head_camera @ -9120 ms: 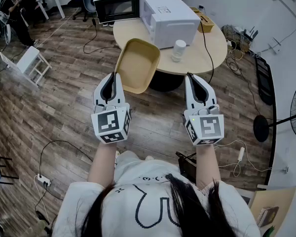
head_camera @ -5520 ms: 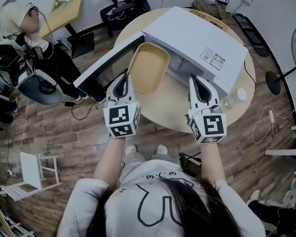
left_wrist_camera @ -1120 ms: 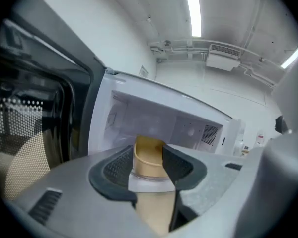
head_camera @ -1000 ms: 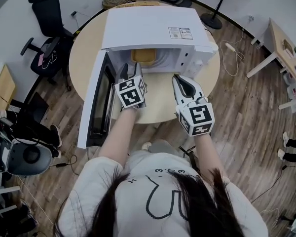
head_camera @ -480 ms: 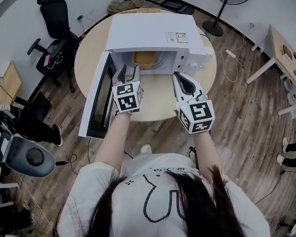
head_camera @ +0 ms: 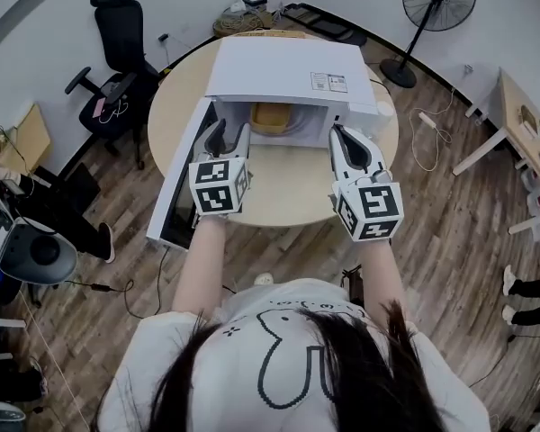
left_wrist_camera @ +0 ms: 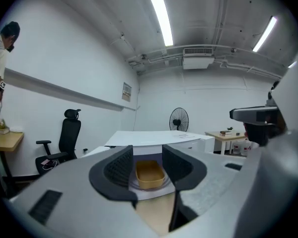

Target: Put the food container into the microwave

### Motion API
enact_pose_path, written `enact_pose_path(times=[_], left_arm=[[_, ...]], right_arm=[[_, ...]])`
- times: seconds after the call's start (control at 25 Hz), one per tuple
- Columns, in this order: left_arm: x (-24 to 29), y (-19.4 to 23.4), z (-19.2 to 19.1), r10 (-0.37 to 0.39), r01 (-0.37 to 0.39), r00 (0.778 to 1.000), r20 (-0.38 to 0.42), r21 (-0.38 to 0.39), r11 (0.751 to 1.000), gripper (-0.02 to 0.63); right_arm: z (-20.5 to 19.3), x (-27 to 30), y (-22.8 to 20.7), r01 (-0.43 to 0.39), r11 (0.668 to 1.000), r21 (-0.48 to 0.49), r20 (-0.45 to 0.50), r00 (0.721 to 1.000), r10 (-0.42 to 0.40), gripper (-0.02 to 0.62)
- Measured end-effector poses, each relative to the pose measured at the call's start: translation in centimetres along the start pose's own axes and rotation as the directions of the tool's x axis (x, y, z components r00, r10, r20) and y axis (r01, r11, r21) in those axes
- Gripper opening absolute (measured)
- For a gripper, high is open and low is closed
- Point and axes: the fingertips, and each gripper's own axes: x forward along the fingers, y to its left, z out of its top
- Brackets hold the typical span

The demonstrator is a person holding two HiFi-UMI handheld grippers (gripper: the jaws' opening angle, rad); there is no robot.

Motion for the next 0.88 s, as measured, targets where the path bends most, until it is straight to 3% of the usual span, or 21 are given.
enact_pose_path(times=[0.28,0.44,0.52,0.64,0.72,0.88], left_arm=[[-2.6,-1.0,4.0,-0.044,0.036,0.995,0.091,0.087,0.996,0.181],[-3.8,-1.1,5.9,-0.071,0.058,0.987,0.142,0.09,0.994,0.178],[-4.4,-0.8,6.6,-0.066,0.051,0.985,0.157,0.097,0.994,0.145],[-5.0,-0.1,7.7,-0.063,0.048,0.979,0.194,0.08,0.996,0.009],[-5.3,-0.2,8.2,-0.087,0.072,0.973,0.213,0.08,0.994,0.009],[-5.7,-0.6,9.1,-0.095,0.061,0.969,0.228,0.152,0.986,0.009]], right_arm=[[1.5,-1.1,-1.9,0.063,0.998,-0.032,0.04,0.997,-0.062,0.031],[2.4,-1.7,-2.8,0.095,0.995,-0.017,0.063,0.994,-0.094,0.029],[3.1,-2.0,-2.9,0.1,0.995,-0.026,0.074,0.992,-0.098,0.03],[4.1,-2.2,-3.1,0.112,0.993,-0.044,0.098,0.989,-0.107,0.029],[4.6,-2.4,-3.4,0.122,0.991,-0.05,0.111,0.987,-0.116,0.03],[5.0,-2.6,-3.4,0.125,0.991,-0.057,0.122,0.986,-0.117,0.029]])
